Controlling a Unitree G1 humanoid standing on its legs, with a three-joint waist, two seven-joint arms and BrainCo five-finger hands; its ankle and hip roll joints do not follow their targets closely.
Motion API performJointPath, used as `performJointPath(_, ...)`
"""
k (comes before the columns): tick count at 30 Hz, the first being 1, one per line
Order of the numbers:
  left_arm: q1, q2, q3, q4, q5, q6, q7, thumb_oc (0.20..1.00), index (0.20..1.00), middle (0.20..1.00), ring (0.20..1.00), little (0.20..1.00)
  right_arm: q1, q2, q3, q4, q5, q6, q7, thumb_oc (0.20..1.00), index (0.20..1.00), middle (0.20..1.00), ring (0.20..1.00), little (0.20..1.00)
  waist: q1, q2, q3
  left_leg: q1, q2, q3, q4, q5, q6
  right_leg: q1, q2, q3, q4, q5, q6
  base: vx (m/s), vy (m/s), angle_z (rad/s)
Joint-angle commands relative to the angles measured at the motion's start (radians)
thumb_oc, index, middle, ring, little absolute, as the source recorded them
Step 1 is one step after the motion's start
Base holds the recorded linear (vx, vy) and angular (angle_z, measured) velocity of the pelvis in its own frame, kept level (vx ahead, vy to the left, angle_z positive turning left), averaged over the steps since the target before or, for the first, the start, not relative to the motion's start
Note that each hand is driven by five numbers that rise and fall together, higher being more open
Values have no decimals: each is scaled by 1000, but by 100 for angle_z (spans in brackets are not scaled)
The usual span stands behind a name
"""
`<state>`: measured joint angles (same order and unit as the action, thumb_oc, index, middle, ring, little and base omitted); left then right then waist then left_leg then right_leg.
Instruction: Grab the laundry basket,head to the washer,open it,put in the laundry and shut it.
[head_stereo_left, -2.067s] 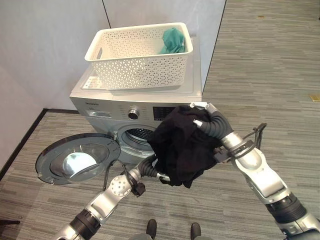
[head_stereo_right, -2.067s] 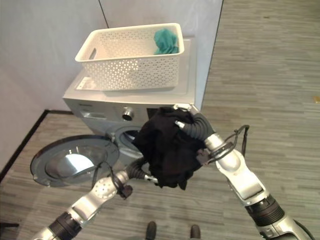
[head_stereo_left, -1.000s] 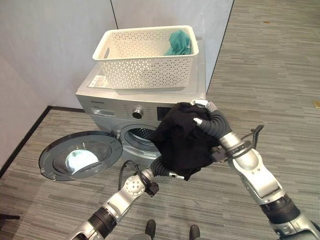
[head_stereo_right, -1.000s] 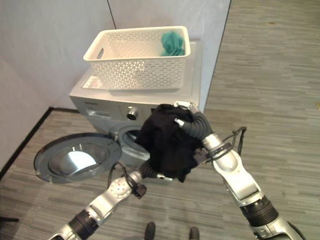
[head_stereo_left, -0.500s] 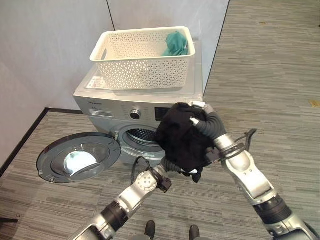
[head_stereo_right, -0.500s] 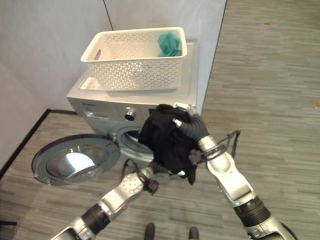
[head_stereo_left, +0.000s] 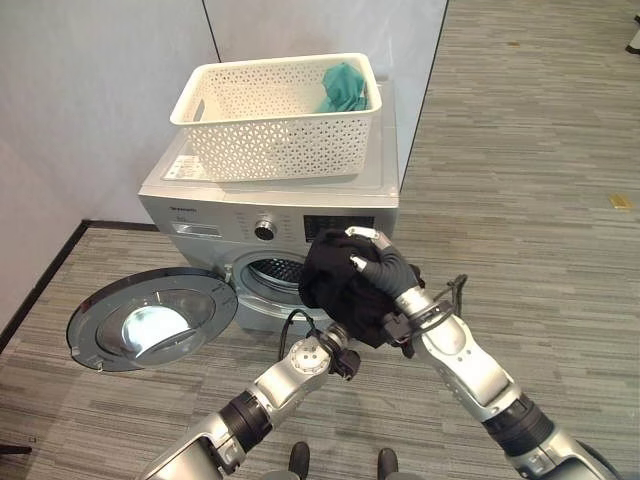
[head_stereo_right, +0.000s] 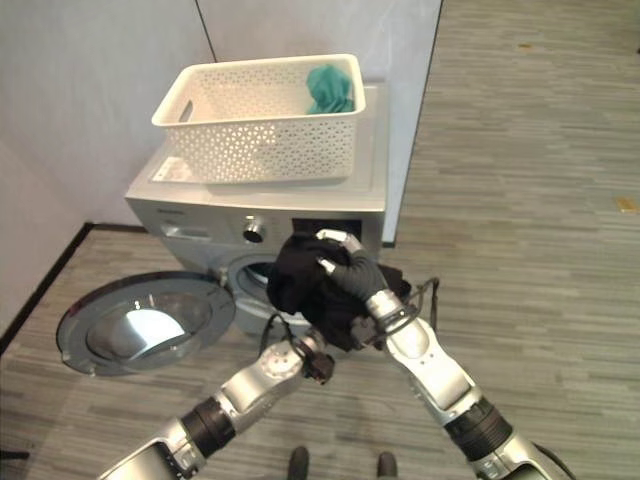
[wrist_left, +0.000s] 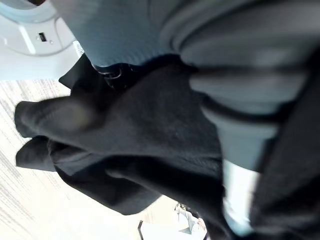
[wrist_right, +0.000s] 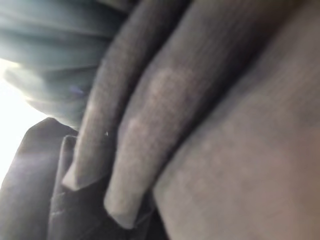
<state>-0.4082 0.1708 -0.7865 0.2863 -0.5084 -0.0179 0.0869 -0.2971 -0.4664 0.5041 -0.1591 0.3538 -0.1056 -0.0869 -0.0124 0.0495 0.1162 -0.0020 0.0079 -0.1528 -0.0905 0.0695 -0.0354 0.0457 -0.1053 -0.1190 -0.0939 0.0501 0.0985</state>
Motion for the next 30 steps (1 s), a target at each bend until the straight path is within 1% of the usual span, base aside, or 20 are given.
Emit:
performJointPath(1,-70,-68,44,40,-9,-102,34,200,200,200,200,200,-43,25,-4,-27,32,-59,-7,200,200,200,200,200,21,-45,-38,7,-24,50,3,-100,32,5,-2,23,12,-74,-24,0,0,0)
performJointPath(5,-53,-45,96,41,10,-125,55,200,200,200,200,200,-11,3,-9,-32,29,-66,3,200,200,200,200,200,20,-52,-41,9,-22,60,3,-101,30,5,-2,24,11,-73,-22,4,0,-1)
performJointPath(6,-53,-45,96,41,10,-125,55,200,200,200,200,200,-10,3,-9,-32,29,-66,3,200,200,200,200,200,20,-52,-41,9,-22,60,3,-101,30,5,-2,25,11,-73,-22,0,0,0)
performJointPath(7,-48,-26,113,36,56,-126,61,200,200,200,200,200,6,-10,-16,-35,19,-66,7,200,200,200,200,200,18,-54,-42,9,-23,62,3,-103,30,5,-2,25,11,-74,-22,0,0,0)
performJointPath(11,-34,-1,146,32,107,-135,73,200,200,200,200,200,41,-33,-38,-37,6,-61,15,200,200,200,200,200,16,-56,-44,10,-22,65,3,-105,29,5,-2,26,10,-73,-21,4,-1,-2)
performJointPath(13,-27,20,168,29,162,-139,77,200,200,200,200,200,62,-48,-57,-37,-10,-62,19,200,200,200,200,200,15,-57,-45,12,-21,67,3,-107,28,5,-2,26,10,-74,-19,20,1,-7)
performJointPath(14,-11,36,193,31,193,-142,84,200,200,200,200,200,91,-63,-86,-36,-27,-60,21,300,300,300,300,300,12,-58,-46,14,-20,69,3,-109,27,5,-2,28,11,-74,-18,21,0,-8)
performJointPath(15,-4,41,203,31,203,-144,88,200,200,200,200,200,103,-68,-97,-33,-36,-58,19,420,420,420,420,420,10,-59,-46,14,-20,71,3,-110,27,5,-2,29,10,-74,-18,16,-2,-11)
performJointPath(16,-3,40,202,31,203,-144,88,200,200,200,200,200,104,-68,-98,-34,-36,-58,19,520,520,520,520,520,11,-59,-47,14,-20,71,3,-110,27,5,-2,29,10,-74,-18,10,-1,-8)
performJointPath(17,3,45,216,33,214,-144,92,200,200,200,200,200,119,-76,-113,-30,-47,-57,19,645,645,645,645,645,9,-60,-46,14,-20,72,3,-111,27,6,-2,30,10,-75,-17,8,0,-6)
performJointPath(18,10,49,227,30,219,-146,92,200,200,200,200,200,130,-81,-121,-26,-58,-52,21,1000,1000,1000,1000,1000,9,-60,-47,15,-20,73,3,-111,27,5,-2,29,10,-75,-17,0,0,0)
performJointPath(19,27,57,251,24,232,-149,96,200,200,200,200,200,163,-93,-150,-20,-65,-48,24,1000,1000,1000,1000,1000,6,-61,-47,16,-20,74,3,-113,26,5,-3,30,10,-74,-16,0,0,0)
performJointPath(22,44,65,270,28,245,-151,95,200,200,200,200,200,199,-105,-181,-6,-76,-45,29,1000,1000,1000,1000,1000,3,-61,-49,17,-19,76,3,-115,27,4,-2,32,9,-75,-16,0,0,0)
performJointPath(23,58,70,286,27,247,-151,95,200,200,200,200,200,232,-110,-207,5,-79,-42,32,1000,1000,1000,1000,1000,1,-63,-50,17,-20,78,3,-116,27,5,-3,34,8,-75,-15,0,0,0)
performJointPath(26,75,75,304,23,248,-157,95,200,200,200,200,200,272,-114,-234,17,-78,-41,38,1000,1000,1000,1000,1000,-3,-64,-50,18,-20,80,3,-117,27,6,-3,34,8,-75,-14,0,0,0)
performJointPath(30,118,83,358,16,242,-162,92,200,200,200,200,200,388,-116,-312,80,-65,-29,56,1000,1000,1000,1000,1000,-14,-69,-53,22,-20,86,3,-122,27,9,-4,37,9,-75,-12,0,0,0)
